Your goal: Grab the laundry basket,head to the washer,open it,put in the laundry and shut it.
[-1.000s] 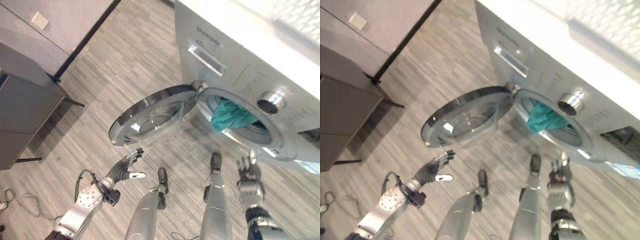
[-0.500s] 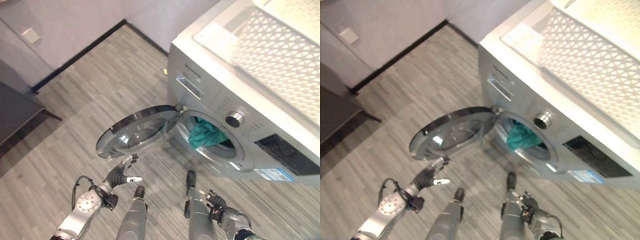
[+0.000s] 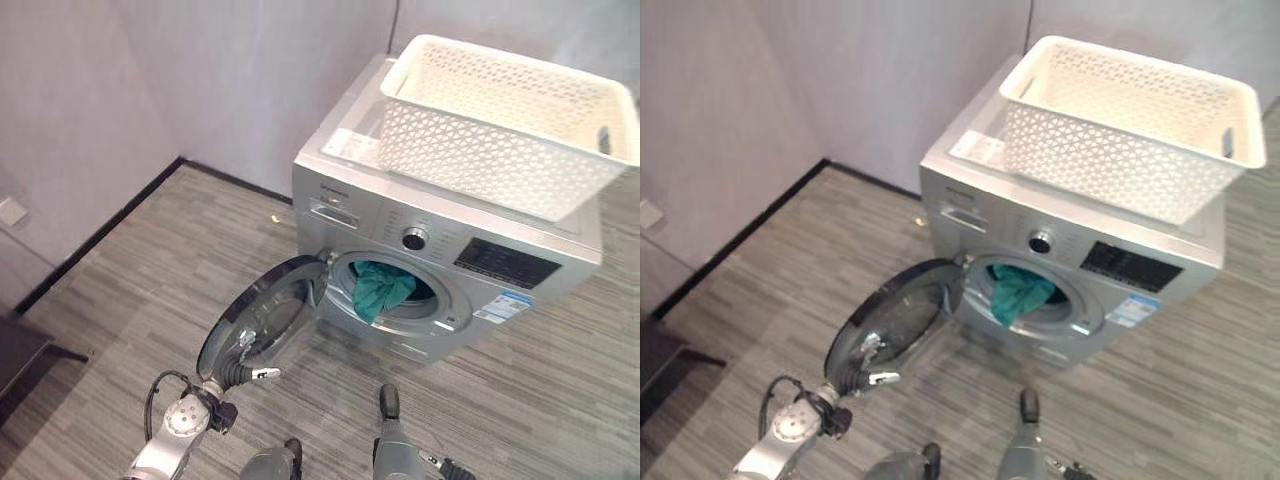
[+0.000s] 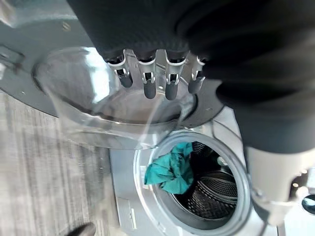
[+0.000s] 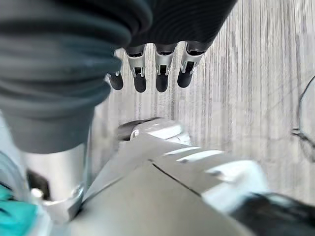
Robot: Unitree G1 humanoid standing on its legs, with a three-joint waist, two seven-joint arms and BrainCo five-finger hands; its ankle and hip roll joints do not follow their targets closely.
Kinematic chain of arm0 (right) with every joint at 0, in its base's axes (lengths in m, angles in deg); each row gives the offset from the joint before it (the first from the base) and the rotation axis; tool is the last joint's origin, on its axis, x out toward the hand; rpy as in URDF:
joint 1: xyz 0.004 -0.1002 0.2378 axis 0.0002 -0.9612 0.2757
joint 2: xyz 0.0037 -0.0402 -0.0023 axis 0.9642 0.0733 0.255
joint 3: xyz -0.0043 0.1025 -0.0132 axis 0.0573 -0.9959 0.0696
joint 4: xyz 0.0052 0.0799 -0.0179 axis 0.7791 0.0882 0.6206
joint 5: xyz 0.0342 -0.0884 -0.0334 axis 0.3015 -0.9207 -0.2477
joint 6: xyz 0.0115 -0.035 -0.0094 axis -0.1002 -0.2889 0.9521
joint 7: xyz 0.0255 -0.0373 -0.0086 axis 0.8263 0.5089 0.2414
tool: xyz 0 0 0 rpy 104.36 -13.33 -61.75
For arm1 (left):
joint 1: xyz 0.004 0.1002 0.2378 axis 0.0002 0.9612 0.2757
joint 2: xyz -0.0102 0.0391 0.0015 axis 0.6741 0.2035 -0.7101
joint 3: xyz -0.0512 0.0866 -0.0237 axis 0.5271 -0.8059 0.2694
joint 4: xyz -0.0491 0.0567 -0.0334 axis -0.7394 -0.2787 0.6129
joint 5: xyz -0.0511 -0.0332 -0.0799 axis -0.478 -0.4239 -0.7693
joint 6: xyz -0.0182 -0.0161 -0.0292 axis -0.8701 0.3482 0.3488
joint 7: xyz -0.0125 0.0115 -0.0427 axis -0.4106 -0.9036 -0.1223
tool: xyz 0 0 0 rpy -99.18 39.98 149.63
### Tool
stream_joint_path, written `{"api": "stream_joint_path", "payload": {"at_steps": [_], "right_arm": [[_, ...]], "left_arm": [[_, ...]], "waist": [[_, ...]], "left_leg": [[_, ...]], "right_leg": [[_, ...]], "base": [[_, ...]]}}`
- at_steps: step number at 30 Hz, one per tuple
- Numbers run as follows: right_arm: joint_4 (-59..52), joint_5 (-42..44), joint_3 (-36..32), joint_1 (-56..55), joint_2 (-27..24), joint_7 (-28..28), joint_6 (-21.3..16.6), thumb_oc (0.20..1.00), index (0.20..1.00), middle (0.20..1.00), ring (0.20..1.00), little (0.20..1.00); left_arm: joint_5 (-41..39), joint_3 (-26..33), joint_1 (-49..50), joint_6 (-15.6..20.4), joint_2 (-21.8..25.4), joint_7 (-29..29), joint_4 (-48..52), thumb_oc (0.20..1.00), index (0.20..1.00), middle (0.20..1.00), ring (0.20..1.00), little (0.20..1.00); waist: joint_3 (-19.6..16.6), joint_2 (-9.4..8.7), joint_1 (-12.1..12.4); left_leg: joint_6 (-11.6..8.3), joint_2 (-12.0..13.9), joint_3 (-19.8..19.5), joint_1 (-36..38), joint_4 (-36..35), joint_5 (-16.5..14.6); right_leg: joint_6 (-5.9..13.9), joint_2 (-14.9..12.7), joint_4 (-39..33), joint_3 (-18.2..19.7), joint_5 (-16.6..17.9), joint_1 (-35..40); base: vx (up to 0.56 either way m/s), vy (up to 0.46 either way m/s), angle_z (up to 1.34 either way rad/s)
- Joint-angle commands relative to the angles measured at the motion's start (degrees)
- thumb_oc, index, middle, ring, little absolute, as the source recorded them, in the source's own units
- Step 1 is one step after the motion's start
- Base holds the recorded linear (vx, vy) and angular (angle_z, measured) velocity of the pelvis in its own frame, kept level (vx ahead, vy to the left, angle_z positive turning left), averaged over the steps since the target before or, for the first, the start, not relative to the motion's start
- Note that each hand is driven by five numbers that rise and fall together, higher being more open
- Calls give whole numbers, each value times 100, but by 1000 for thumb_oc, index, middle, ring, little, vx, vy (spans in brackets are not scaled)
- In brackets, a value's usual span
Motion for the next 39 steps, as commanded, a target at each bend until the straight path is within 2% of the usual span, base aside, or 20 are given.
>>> {"api": "stream_joint_path", "payload": {"at_steps": [1, 3, 4, 6, 7, 9, 12, 13, 16, 17, 18, 19, 20, 24, 25, 26, 27, 29, 34, 39], "right_arm": [[149, -139, 135, 203, 75, 124, -109, 1000, 1000, 1000, 1000, 1000], [225, -149, 127, 217, 102, 131, -113, 1000, 1000, 1000, 1000, 1000], [299, -206, 168, 267, 181, 156, -105, 1000, 1000, 1000, 1000, 1000], [306, -227, 190, 259, 234, 161, -100, 1000, 1000, 1000, 1000, 1000], [373, -316, 258, 316, 275, 156, -51, 1000, 1000, 1000, 1000, 1000], [438, -341, 268, 292, 315, 157, -26, 1000, 1000, 1000, 1000, 1000], [478, -420, 283, 200, 338, 150, 4, 1000, 1000, 1000, 1000, 1000], [548, -503, 258, 26, 373, 121, 46, 1000, 1000, 1000, 1000, 1000], [618, -560, 189, -90, 367, 71, 81, 1000, 1000, 1000, 1000, 1000], [619, -560, 190, -89, 368, 71, 81, 1000, 1000, 1000, 1000, 1000], [587, -666, 276, -177, 341, 23, 53, 1000, 1000, 1000, 1000, 1000], [588, -666, 274, -175, 342, 24, 53, 1000, 1000, 1000, 1000, 1000], [469, -831, 446, -266, 255, -1, 25, 1000, 1000, 1000, 1000, 1000], [285, -1055, 698, -311, 118, -22, 13, 1000, 1000, 1000, 1000, 1000], [200, -1126, 806, -297, 48, -20, 17, 1000, 1000, 1000, 1000, 1000], [84, -1171, 961, -259, -62, -15, 4, 1000, 1000, 1000, 1000, 1000], [84, -1171, 944, -253, -52, -15, 5, 1000, 1000, 1000, 1000, 1000], [16, -1153, 1133, -139, -123, -18, -27, 1000, 1000, 1000, 1000, 1000], [-340, -933, 1648, 206, -331, 24, -172, 1000, 1000, 1000, 1000, 1000], [-597, -776, 1860, 372, -393, 10, -209, 1000, 1000, 1000, 1000, 1000]], "left_arm": [[128, 337, -175, 156, -31, 265, 436, 1000, 1000, 1000, 1000, 1000], [107, 385, -119, 148, -51, 281, 435, 1000, 1000, 1000, 1000, 1000], [143, 487, -16, 146, -116, 366, 425, 1000, 1000, 1000, 1000, 1000], [129, 528, 29, 126, -175, 387, 403, 1000, 1000, 1000, 1000, 1000], [128, 668, 113, 114, -260, 468, 366, 1000, 1000, 1000, 1000, 1000], [120, 793, 210, 125, -293, 536, 419, 1000, 1000, 1000, 1000, 1000], [162, 1044, 271, 153, -263, 686, 577, 1000, 1000, 1000, 1000, 1000], [237, 1481, 215, 155, -248, 997, 641, 1000, 1000, 1000, 1000, 1000], [546, 2081, -26, 108, -38, 1391, 547, 1000, 1000, 1000, 1000, 1000], [546, 2081, -27, 109, -38, 1391, 546, 1000, 1000, 1000, 1000, 1000], [1091, 2339, -467, 99, 313, 1832, 117, 1000, 1000, 1000, 1000, 1000], [1090, 2337, -472, 102, 315, 1834, 111, 1000, 1000, 1000, 1000, 1000], [1567, 2428, -925, -15, 743, 2187, -279, 1000, 1000, 1000, 1000, 1000], [1689, 2227, -1868, -205, 1354, 2417, -1389, 1000, 1000, 1000, 1000, 1000], [1615, 2065, -2267, -278, 1580, 2429, -2076, 1000, 1000, 1000, 1000, 1000], [1353, 1688, -2925, -326, 1886, 2253, -3291, 1000, 1000, 1000, 1000, 1000], [1337, 1644, -2981, -301, 1895, 2256, -3343, 1000, 1000, 1000, 1000, 1000], [1034, 1097, -3863, -313, 2151, 1962, -4613, 1000, 1000, 1000, 1000, 1000], [688, 136, -5679, -459, 2191, 1484, -6251, 1000, 1000, 1000, 1000, 1000], [392, 63, -6256, -503, 2184, 1318, -6699, 1000, 1000, 1000, 1000, 1000]], "waist": [[-36, -14, 206], [-119, -39, 289], [-342, -117, 475], [-415, -141, 522], [-569, -179, 646], [-652, -198, 695], [-674, -202, 683], [-733, -216, 651], [-812, -213, 545], [-811, -213, 542], [-877, -228, 453], [-874, -230, 452], [-904, -241, 355], [-912, -244, 220], [-896, -242, 148], [-860, -234, 42], [-855, -244, 56], [-788, -262, -43], [-285, -504, -269], [-27, -690, -382]], "left_leg": [[-155, -53, -210, 635, -1315, 349], [-142, -47, -141, 699, -1396, 375], [-168, -82, 6, 634, -1509, 471], [-170, -91, 83, 688, -1590, 482], [-202, -75, 242, 682, -1692, 514], [-230, -43, 280, 728, -1786, 559], [-282, -3, 264, 778, -1907, 650], [-352, 22, 230, 808, -1999, 728], [-444, 67, 193, 858, -2084, 794], [-444, 67, 190, 858, -2084, 795], [-500, 109, 211, 888, -2117, 813], [-500, 109, 209, 889, -2117, 813], [-545, 146, 265, 919, -2139, 811], [-591, 205, 313, 909, -2148, 837], [-603, 227, 344, 889, -2148, 850], [-616, 260, 386, 831, -2148, 884], [-616, 260, 385, 826, -2148, 885], [-640, 316, 442, 692, -2148, 939], [-711, 466, 482, -39, -2148, 1219], [-738, 517, 528, -503, -2148, 1344]], "right_leg": [[66, 332, -5, -281, 295, 1104], [66, 344, 31, -327, 232, 1302], [59, 306, -371, -502, 176, 1757], [83, 272, -532, -485, 224, 1810], [150, 189, -1023, -533, 287, 1974], [175, 209, -1246, -467, 336, 2044], [159, 264, -1321, -440, 339, 2085], [142, 316, -1411, -528, 302, 2167], [136, 365, -1499, -628, 275, 2237], [135, 365, -1501, -631, 275, 2240], [134, 403, -1536, -627, 262, 2249], [134, 403, -1537, -629, 262, 2251], [135, 441, -1556, -597, 251, 2260], [113, 507, -1553, -523, 244, 2216], [112, 524, -1555, -495, 252, 2185], [114, 549, -1560, -459, 270, 2119], [113, 550, -1559, -460, 270, 2114], [118, 577, -1575, -426, 313, 1964], [104, 700, -1595, -269, 523, 1206], [115, 759, -1677, -100, 742, 717]], "base": [[-76, 42, -45], [-48, -11, -25], [-60, -33, -31], [-31, -59, -67], [-1, -119, -65], [-12, -126, -41], [-8, -94, -22], [33, -85, 5], [50, -59, 22], [70, -34, 18], [51, -19, 8], [90, -28, 15], [55, -16, 12], [35, -7, 0], [-4, 5, -12], [-13, 5, -13], [-44, 4, -13], [-88, -2, -22], [-200, -17, -10], [-138, 21, -11]]}}
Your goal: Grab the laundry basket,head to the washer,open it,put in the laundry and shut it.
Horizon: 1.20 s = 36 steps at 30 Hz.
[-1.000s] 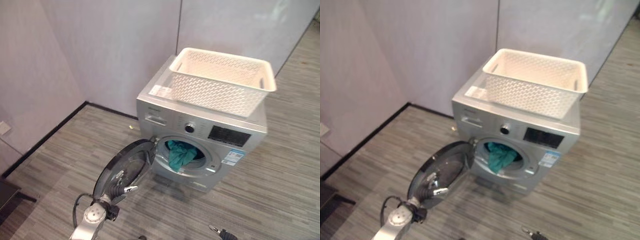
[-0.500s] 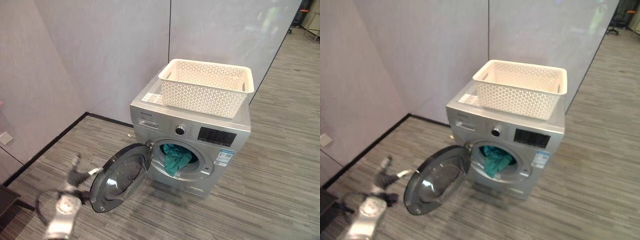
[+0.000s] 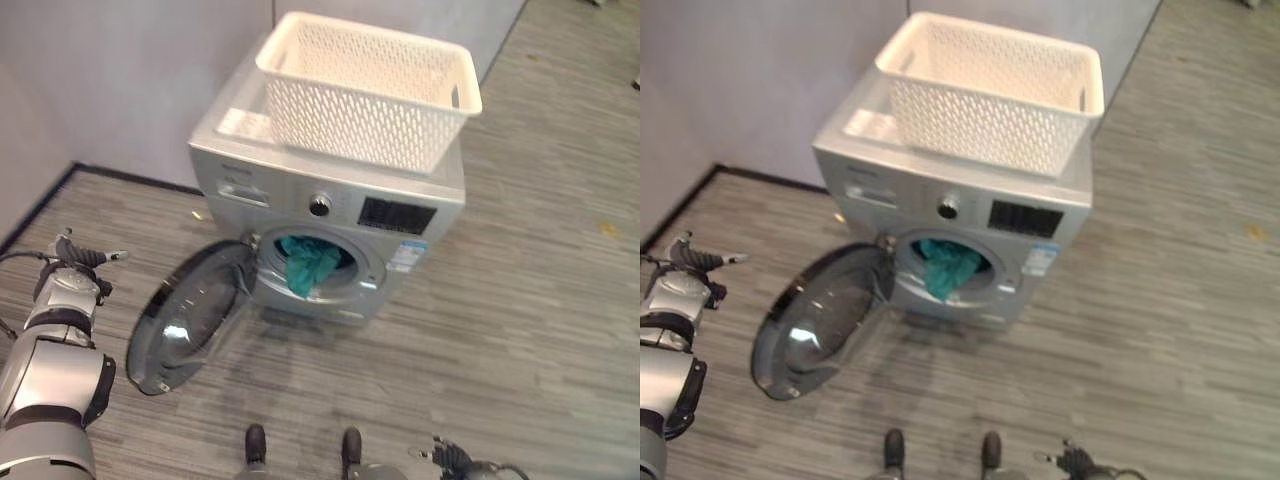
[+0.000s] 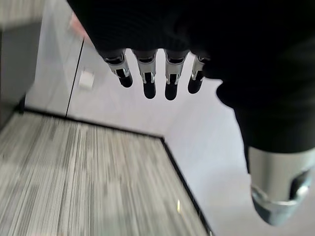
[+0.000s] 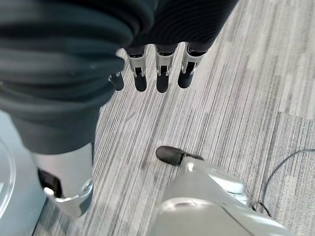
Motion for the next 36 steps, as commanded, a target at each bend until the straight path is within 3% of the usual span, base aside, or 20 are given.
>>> {"api": "stream_joint_path", "payload": {"at_steps": [1, 5, 9, 10, 13, 17, 18, 22, 24, 31, 33, 36], "right_arm": [[-127, 266, 192, 94, -65, 48, -144, 1000, 1000, 1000, 1000, 1000], [-389, 401, 387, 205, -18, 62, -157, 1000, 1000, 1000, 1000, 1000], [-460, 250, 479, 199, -57, 4, -106, 1000, 1000, 1000, 1000, 1000], [-561, 117, 498, 139, -110, -64, -72, 1000, 1000, 1000, 1000, 1000], [-691, 96, 445, 102, -150, -109, -55, 1000, 1000, 1000, 1000, 1000], [-757, 37, 226, -19, -244, -107, -36, 1000, 1000, 1000, 1000, 1000], [-758, 37, 226, -21, -246, -107, -36, 1000, 1000, 1000, 1000, 1000], [-770, -51, -69, 46, -369, 15, -23, 1000, 1000, 1000, 1000, 1000], [-814, -52, -96, 50, -379, 35, -25, 1000, 1000, 1000, 1000, 1000], [-928, -26, -144, 34, -342, 138, -53, 1000, 1000, 1000, 1000, 1000], [-951, 80, -62, -53, -308, 179, -141, 1000, 1000, 1000, 1000, 1000], [-766, 103, -27, -216, -321, 220, -186, 1000, 1000, 1000, 1000, 1000]], "left_arm": [[-357, 75, -512, 42, 100, -39, -273, 1000, 1000, 1000, 1000, 1000], [-888, 203, -654, -42, -84, -147, -446, 1000, 1000, 1000, 1000, 1000], [-523, 248, -132, -258, -169, -677, -809, 1000, 1000, 1000, 1000, 1000], [-82, 247, 273, -381, -169, -977, -946, 1000, 1000, 1000, 1000, 1000], [215, 202, 612, -481, -308, -1181, -925, 1000, 1000, 1000, 1000, 1000], [485, 79, 1340, -495, -1098, -1464, -610, 1000, 1000, 1000, 1000, 1000], [485, 80, 1342, -495, -1099, -1463, -609, 1000, 1000, 1000, 1000, 1000], [562, -476, 1789, -255, -2588, -1135, 37, 1000, 1000, 1000, 1000, 1000], [517, -524, 1810, -207, -2798, -1019, 130, 1000, 1000, 1000, 1000, 1000], [-333, -871, 1930, 193, -3845, -725, 803, 1000, 1000, 1000, 1000, 1000], [-1004, -965, 1484, 466, -4213, -454, 1231, 1000, 1000, 1000, 1000, 1000], [-1595, -1027, 1071, 688, -4407, -133, 1605, 1000, 1000, 1000, 1000, 1000]], "waist": [[273, -67, 30], [386, -169, -80], [353, -236, -142], [285, -286, -178], [235, -314, -229], [184, -274, -281], [182, -273, -280], [128, -83, -316], [123, -61, -327], [2, 112, -476], [-35, 168, -634], [-74, 238, -739]], "left_leg": [[115, -122, -60, -65, 15, -388], [86, -100, -67, -391, 15, -301], [82, -63, -11, -410, 15, -301], [83, -48, 28, -381, 15, -318], [79, -33, 60, -368, 15, -330], [85, -36, 85, -320, 15, -370], [85, -35, 85, -320, 15, -370], [123, -86, 169, -92, 15, -467], [128, -91, 199, -34, 15, -488], [154, -113, 420, 343, 15, -605], [154, -115, 499, 423, 15, -623], [163, -126, 525, 450, 15, -648]], "right_leg": [[418, -160, 213, 120, -190, -188], [432, -149, 103, 191, -64, -476], [433, -125, 64, 273, -25, -539], [421, -104, 31, 321, -5, -566], [411, -88, 24, 366, 11, -592], [384, -94, 22, 432, -17, -590], [384, -93, 22, 432, -17, -590], [353, -89, 32, 546, -83, -454], [355, -88, 29, 569, -95, -418], [358, -83, 43, 794, -161, -203], [362, -85, 47, 851, -193, -145], [378, -89, 42, 884, -203, -131]], "base": [[-45, 9, -11], [-47, 14, -4], [4, 0, -2], [18, -1, -13], [23, -11, -24], [14, -1, -8], [32, 2, -3], [40, 17, -1], [32, 8, -11], [46, 0, -21], [16, -27, -17], [3, -12, -9]]}}
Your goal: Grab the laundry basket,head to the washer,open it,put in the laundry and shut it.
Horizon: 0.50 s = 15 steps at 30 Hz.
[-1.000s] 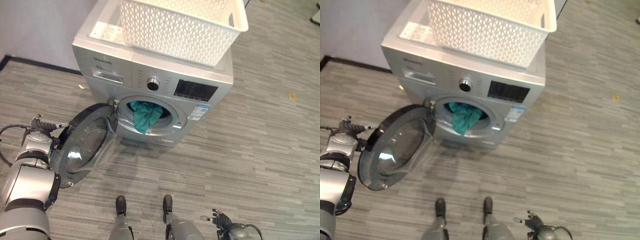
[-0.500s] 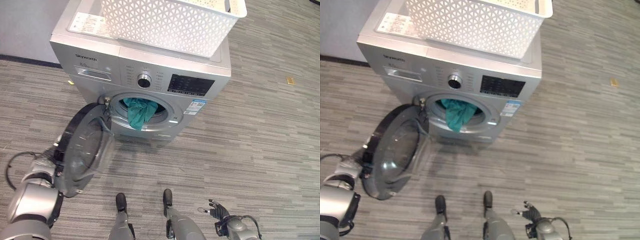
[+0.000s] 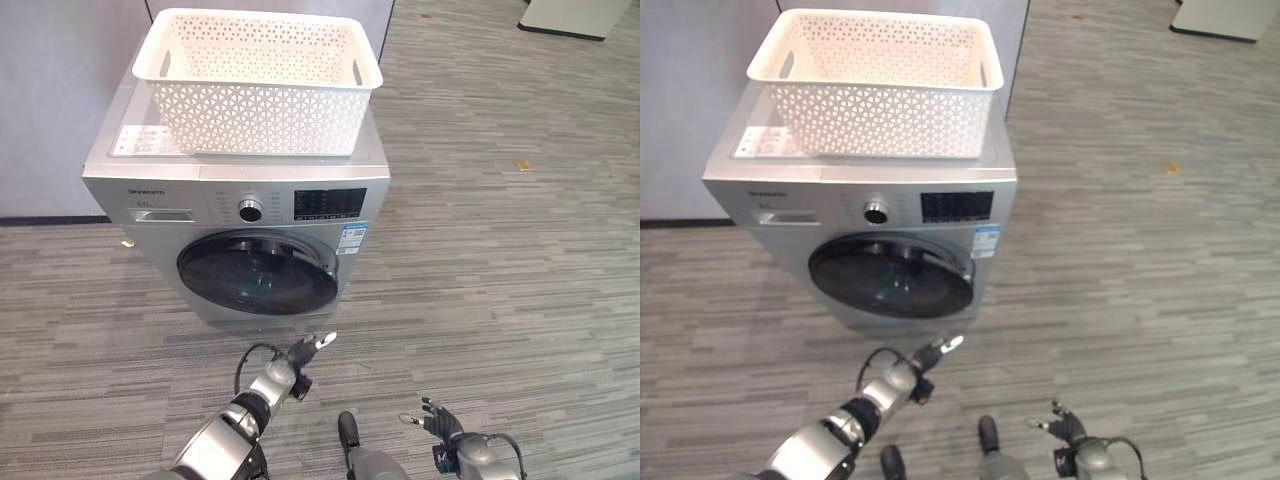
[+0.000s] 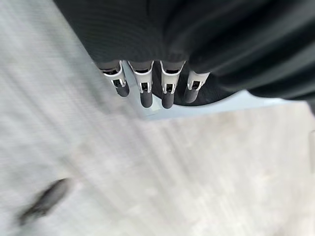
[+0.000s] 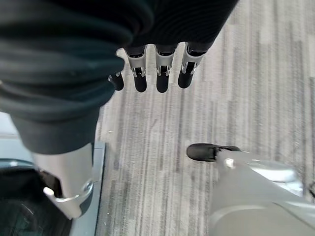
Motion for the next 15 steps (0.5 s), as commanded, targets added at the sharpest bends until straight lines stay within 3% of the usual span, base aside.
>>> {"api": "stream_joint_path", "payload": {"at_steps": [1, 6, 7, 11, 15], "right_arm": [[322, 78, -25, 31, -186, 170, -172, 1000, 1000, 1000, 1000, 1000], [770, -30, -191, -107, -95, 208, -154, 1000, 1000, 1000, 1000, 1000], [799, -32, -317, -184, -51, 182, -158, 1000, 1000, 1000, 1000, 1000], [761, 17, -516, -317, 20, 129, -227, 1000, 1000, 1000, 1000, 1000], [672, -180, -492, -337, 63, 104, -298, 1000, 1000, 1000, 1000, 1000]], "left_arm": [[-793, 226, -832, 613, 74, 518, 78, 1000, 1000, 1000, 1000, 1000], [-1106, -111, -433, 884, 218, 474, 1508, 1000, 1000, 1000, 1000, 1000], [-1068, -279, -27, 931, 421, 270, 2140, 1000, 1000, 1000, 1000, 1000], [-717, -378, 945, 1038, 989, -157, 3038, 1000, 1000, 1000, 1000, 1000], [-981, 166, 2111, 1119, 1373, -445, 3053, 1000, 1000, 1000, 1000, 1000]], "waist": [[248, -14, -13], [235, 93, 109], [239, 126, 188], [218, 156, 378], [158, 150, 616]], "left_leg": [[-59, 0, -306, 16, 33, -388], [-40, -14, -299, 55, 33, -377], [-38, -19, -340, 96, 33, -367], [-58, -24, -448, 157, 33, -356], [-76, -19, -539, 253, 33, -353]], "right_leg": [[210, 36, 199, 18, -334, -152], [220, 14, 196, -21, -356, -79], [213, 4, 192, -74, -381, -2], [195, 1, 192, -233, -452, 182], [169, 10, 188, -356, -525, 365]], "base": [[-11, -20, -17], [-3, -4, -2], [0, 0, 0], [4, -37, 13], [9, -46, 24]]}}
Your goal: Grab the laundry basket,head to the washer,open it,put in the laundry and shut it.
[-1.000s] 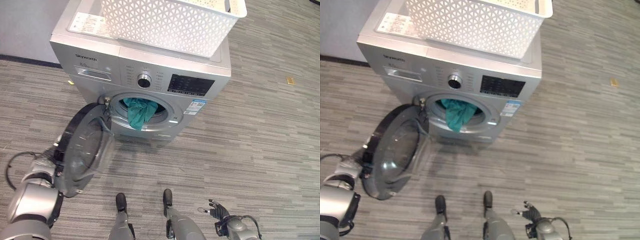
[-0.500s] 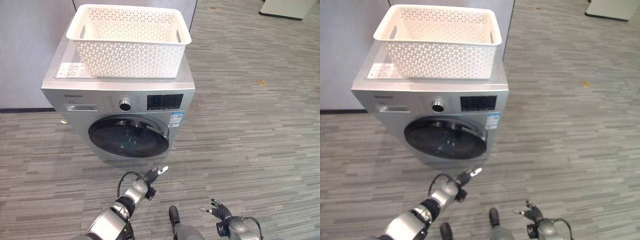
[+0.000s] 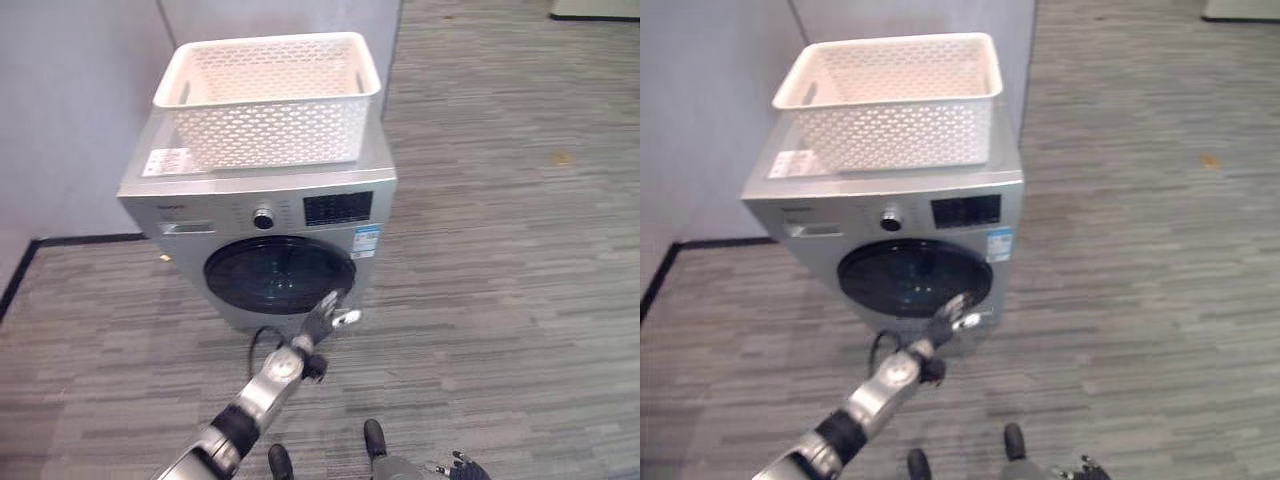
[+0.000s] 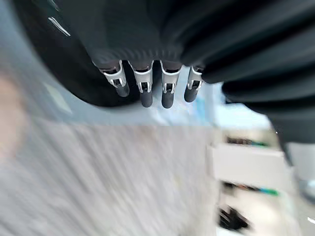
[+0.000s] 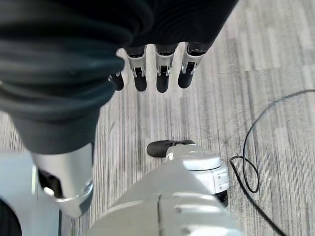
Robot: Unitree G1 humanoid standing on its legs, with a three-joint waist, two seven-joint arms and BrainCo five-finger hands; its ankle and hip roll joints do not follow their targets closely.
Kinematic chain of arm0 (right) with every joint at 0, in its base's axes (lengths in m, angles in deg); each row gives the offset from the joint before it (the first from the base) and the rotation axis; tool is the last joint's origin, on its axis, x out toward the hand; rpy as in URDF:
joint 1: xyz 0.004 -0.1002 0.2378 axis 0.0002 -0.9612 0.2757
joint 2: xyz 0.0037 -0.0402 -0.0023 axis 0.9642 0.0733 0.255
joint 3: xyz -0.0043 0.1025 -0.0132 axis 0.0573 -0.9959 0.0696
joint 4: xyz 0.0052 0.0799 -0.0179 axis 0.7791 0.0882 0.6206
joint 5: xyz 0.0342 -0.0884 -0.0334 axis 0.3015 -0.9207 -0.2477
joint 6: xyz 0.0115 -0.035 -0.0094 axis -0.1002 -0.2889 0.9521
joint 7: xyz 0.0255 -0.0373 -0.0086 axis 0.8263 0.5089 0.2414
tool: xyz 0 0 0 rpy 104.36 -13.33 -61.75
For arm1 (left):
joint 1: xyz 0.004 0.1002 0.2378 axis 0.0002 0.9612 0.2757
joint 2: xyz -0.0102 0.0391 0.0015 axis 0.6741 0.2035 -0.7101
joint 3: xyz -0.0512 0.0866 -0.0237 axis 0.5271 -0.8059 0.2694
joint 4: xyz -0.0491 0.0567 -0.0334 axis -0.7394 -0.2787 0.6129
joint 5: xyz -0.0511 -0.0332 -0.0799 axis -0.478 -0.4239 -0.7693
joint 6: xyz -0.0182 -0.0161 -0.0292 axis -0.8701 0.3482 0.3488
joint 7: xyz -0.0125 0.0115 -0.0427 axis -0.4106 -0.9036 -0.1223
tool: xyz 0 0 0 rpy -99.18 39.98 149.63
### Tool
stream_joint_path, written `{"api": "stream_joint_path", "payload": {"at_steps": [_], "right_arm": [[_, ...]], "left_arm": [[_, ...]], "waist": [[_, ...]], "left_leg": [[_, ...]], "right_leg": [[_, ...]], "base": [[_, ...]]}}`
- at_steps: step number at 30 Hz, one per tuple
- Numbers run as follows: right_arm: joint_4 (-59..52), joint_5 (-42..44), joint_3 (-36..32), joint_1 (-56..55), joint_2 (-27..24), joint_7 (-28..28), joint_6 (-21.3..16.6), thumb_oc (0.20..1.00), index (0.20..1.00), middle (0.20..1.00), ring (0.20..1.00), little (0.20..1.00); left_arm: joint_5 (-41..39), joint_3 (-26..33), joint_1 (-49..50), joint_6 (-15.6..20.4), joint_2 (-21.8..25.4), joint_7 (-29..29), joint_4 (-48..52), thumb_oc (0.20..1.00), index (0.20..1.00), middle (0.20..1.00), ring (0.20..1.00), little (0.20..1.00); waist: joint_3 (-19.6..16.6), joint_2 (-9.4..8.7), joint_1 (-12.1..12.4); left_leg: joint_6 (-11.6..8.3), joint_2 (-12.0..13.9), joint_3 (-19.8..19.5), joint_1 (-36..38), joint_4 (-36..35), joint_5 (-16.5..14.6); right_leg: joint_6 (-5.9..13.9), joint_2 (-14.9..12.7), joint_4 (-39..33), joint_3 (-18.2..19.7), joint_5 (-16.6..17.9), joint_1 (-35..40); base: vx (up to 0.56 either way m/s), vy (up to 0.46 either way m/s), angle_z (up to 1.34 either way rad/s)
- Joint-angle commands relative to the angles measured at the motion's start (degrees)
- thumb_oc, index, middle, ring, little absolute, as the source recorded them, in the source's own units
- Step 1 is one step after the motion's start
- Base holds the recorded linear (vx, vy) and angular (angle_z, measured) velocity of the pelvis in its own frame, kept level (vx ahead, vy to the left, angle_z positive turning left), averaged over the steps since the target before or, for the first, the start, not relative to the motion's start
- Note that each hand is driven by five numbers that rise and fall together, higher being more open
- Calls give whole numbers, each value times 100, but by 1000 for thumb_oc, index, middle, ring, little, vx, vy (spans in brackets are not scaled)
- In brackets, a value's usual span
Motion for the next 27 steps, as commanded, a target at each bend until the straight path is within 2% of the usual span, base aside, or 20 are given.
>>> {"api": "stream_joint_path", "payload": {"at_steps": [1, 3, 4, 6, 7, 8, 11, 12, 14, 21, 27], "right_arm": [[76, -197, -33, 151, 129, -39, -221, 1000, 1000, 1000, 1000, 1000], [107, -241, -63, 143, 146, -64, -252, 1000, 1000, 1000, 1000, 1000], [102, -225, -115, 55, 189, -75, -310, 1000, 1000, 1000, 1000, 1000], [120, -211, -141, 26, 206, -79, -338, 1000, 1000, 1000, 1000, 1000], [331, -209, -250, -9, 223, -60, -355, 1000, 1000, 1000, 1000, 1000], [334, -209, -249, -7, 223, -60, -357, 1000, 1000, 1000, 1000, 1000], [881, -297, -352, 40, 293, 21, -299, 1000, 1000, 1000, 1000, 1000], [884, -297, -351, 43, 292, 21, -300, 1000, 1000, 1000, 1000, 1000], [1109, -243, -465, 45, 365, 67, -262, 1000, 1000, 1000, 1000, 1000], [1411, -158, -604, -26, 434, 73, -211, 1000, 1000, 1000, 1000, 1000], [1517, -223, -546, 44, 372, 56, -150, 1000, 1000, 1000, 1000, 1000]], "left_arm": [[-239, 573, 100, 323, 78, -279, -382, 1000, 1000, 1000, 1000, 1000], [-209, 877, 498, 437, 265, -355, -511, 1000, 1000, 1000, 1000, 1000], [-296, 1326, 880, 551, 378, -338, -659, 1000, 1000, 1000, 1000, 1000], [-242, 1495, 1023, 618, 391, -289, -905, 1000, 1000, 1000, 1000, 1000], [-165, 1882, 1251, 601, 386, -199, -1601, 1000, 1000, 1000, 1000, 1000], [-165, 1883, 1249, 603, 385, -200, -1604, 1000, 1000, 1000, 1000, 1000], [364, 2222, 1229, 489, 290, -8, -3072, 1000, 1000, 1000, 1000, 1000], [365, 2223, 1224, 493, 289, -7, -3077, 1000, 1000, 1000, 1000, 1000], [337, 2602, 1310, 376, 199, 37, -3721, 1000, 1000, 1000, 1000, 1000], [169, 2801, 1400, 368, 71, -66, -3861, 1000, 1000, 1000, 1000, 1000], [110, 2475, 1273, 344, -68, -261, -3735, 1000, 1000, 1000, 1000, 1000]], "waist": [[-19, -385, 205], [-69, -389, 314], [-121, -397, 433], [-139, -401, 479], [-200, -382, 590], [-195, -382, 585], [-277, -347, 685], [-271, -347, 680], [-336, -340, 726], [-399, -299, 729], [-428, -269, 684]], "left_leg": [[-44, -106, -331, 36, 59, -318], [-50, -111, -383, 84, 59, -310], [-56, -119, -435, 148, 59, -307], [-59, -125, -464, 187, 59, -304], [-56, -143, -554, 267, 59, -294], [-57, -143, -559, 271, 59, -295], [-60, -176, -698, 381, 59, -290], [-61, -177, -702, 385, 59, -291], [-62, -195, -770, 460, 59, -294], [-55, -199, -855, 533, 59, -295], [-52, -195, -884, 527, 59, -287]], "right_leg": [[160, -19, 240, -114, -421, 17], [146, -12, 256, -160, -461, 98], [128, -13, 264, -231, -502, 201], [123, -13, 268, -269, -527, 265], [90, -19, 313, -372, -595, 392], [90, -19, 312, -377, -597, 399], [38, -24, 357, -512, -701, 566], [38, -25, 356, -517, -702, 573], [0, -23, 373, -604, -769, 703], [-35, -19, 390, -655, -809, 797], [-47, -4, 397, -645, -804, 792]], "base": [[15, -58, 11], [15, -55, 33], [12, -39, 36], [3, -34, 23], [2, -33, 21], [5, -29, 31], [7, -6, 25], [9, -10, 28], [22, -13, 16], [2, 2, 8], [0, 0, 0]]}}
